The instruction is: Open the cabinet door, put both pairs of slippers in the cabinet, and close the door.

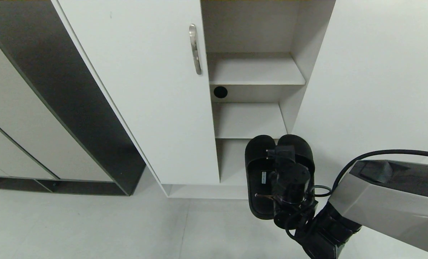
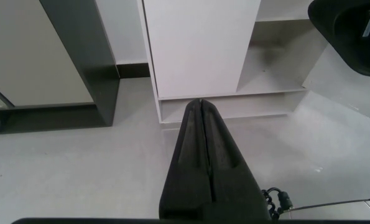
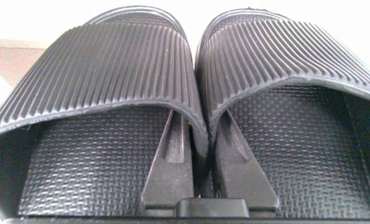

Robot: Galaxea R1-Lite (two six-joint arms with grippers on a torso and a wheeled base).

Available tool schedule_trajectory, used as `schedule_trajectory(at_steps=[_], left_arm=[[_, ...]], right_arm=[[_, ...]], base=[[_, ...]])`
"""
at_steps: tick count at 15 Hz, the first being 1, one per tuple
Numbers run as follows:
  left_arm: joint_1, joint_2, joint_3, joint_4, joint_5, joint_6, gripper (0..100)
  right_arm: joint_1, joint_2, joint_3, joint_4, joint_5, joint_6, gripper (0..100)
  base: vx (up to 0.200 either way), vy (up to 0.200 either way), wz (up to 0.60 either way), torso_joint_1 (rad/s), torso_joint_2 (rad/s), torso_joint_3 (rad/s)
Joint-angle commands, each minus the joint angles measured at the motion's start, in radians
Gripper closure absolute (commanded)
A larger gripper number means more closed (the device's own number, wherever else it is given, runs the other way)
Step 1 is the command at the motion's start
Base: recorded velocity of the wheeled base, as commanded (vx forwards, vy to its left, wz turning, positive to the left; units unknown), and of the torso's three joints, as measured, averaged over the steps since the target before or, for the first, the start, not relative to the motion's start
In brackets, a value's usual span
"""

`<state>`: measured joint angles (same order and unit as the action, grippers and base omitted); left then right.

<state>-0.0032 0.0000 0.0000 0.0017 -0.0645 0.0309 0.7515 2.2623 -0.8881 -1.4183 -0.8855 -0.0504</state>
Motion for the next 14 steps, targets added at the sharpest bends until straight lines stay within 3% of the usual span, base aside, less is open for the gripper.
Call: schedule_trajectory(at_steps=[1, 4, 9, 14], left_arm=[[0.0, 0.002, 0.0, 0.0, 0.0, 0.001, 100], [0.0, 0.002, 0.0, 0.0, 0.0, 0.0, 100], [0.0, 0.002, 0.0, 0.0, 0.0, 0.001, 100], [0.0, 0.002, 0.0, 0.0, 0.0, 0.003, 100]], right_arm=[[0.016, -0.007, 0.0, -0.005, 0.01, 0.001, 100], [0.074, -0.001, -0.022, 0.007, 0.074, 0.004, 100], [0.072, 0.028, -0.192, 0.223, 0.083, 0.07, 100], [0.071, 0.026, -0.212, 0.254, 0.082, 0.092, 100]], base=[[0.0, 0.0, 0.0, 0.0, 0.0, 0.0], [0.0, 0.0, 0.0, 0.0, 0.0, 0.0], [0.0, 0.0, 0.0, 0.0, 0.0, 0.0], [0.0, 0.0, 0.0, 0.0, 0.0, 0.0]])
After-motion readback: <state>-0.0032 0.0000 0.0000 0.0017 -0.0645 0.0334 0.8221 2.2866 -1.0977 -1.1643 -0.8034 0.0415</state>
